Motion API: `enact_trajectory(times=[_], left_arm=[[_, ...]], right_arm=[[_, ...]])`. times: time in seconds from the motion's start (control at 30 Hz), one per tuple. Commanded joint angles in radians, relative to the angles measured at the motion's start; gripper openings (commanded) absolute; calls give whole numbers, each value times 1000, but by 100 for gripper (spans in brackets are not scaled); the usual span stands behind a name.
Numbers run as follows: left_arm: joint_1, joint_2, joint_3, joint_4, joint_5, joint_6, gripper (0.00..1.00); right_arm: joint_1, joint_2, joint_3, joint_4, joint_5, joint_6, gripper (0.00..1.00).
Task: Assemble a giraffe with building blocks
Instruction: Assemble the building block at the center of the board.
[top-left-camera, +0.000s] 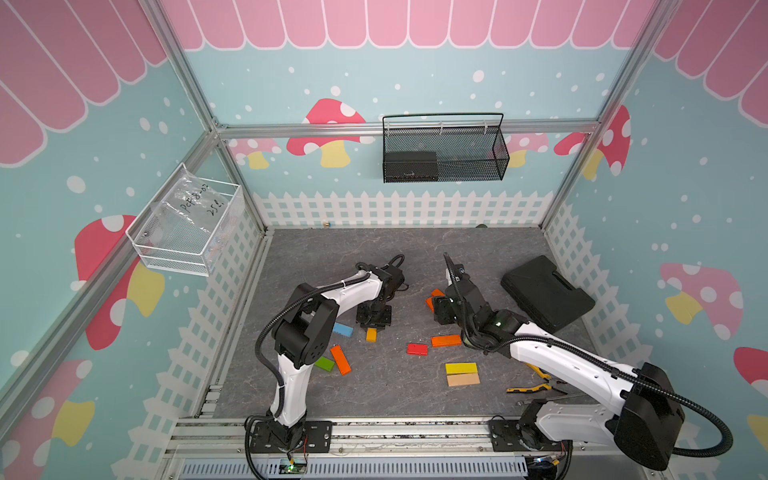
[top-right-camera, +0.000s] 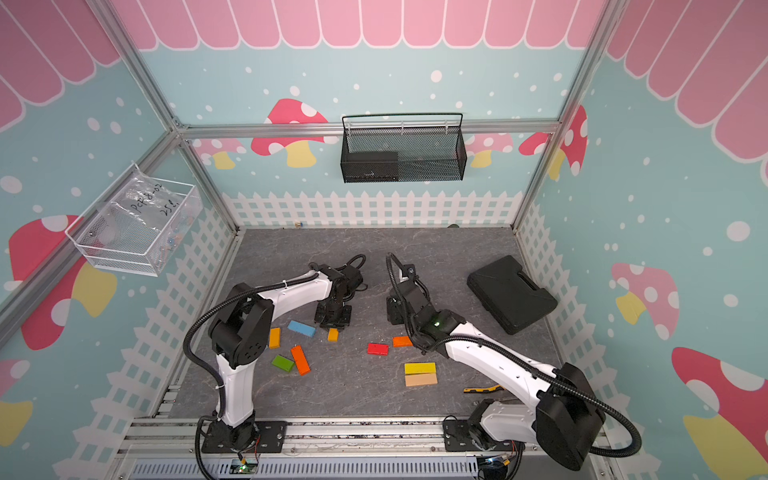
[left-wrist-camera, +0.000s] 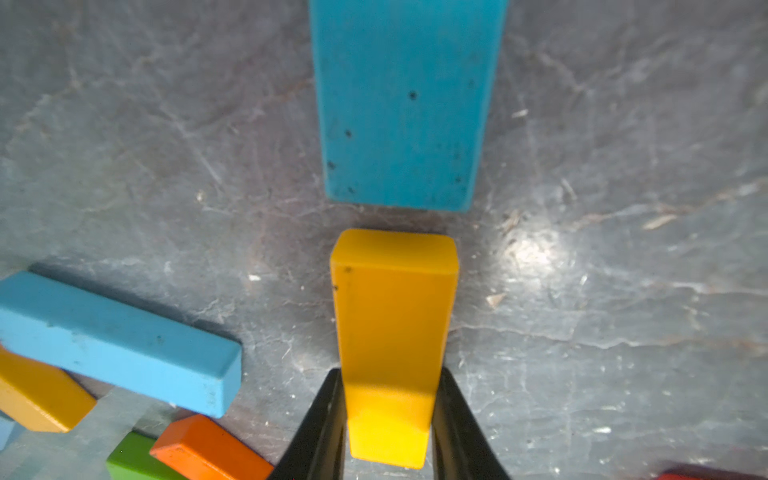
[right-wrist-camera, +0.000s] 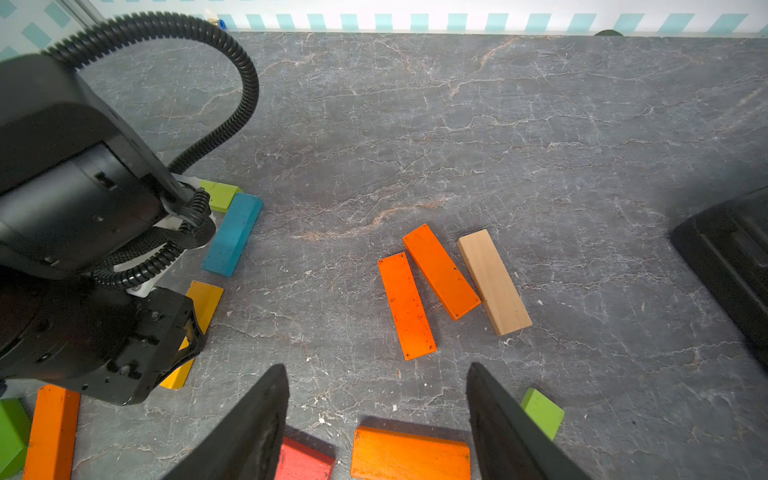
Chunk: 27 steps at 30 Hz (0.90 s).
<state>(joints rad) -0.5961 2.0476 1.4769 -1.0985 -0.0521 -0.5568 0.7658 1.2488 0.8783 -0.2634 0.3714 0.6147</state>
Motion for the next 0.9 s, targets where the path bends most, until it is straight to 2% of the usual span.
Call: enact_trajectory(times=[0.0, 0.87], left_arm=[[8, 27, 25, -3, -21, 8, 31], [20, 39, 50, -8, -14, 21, 35]], right_arm=[[-2, 7, 14, -9, 16, 15, 70], [-3, 4, 11, -9, 20, 18, 70]])
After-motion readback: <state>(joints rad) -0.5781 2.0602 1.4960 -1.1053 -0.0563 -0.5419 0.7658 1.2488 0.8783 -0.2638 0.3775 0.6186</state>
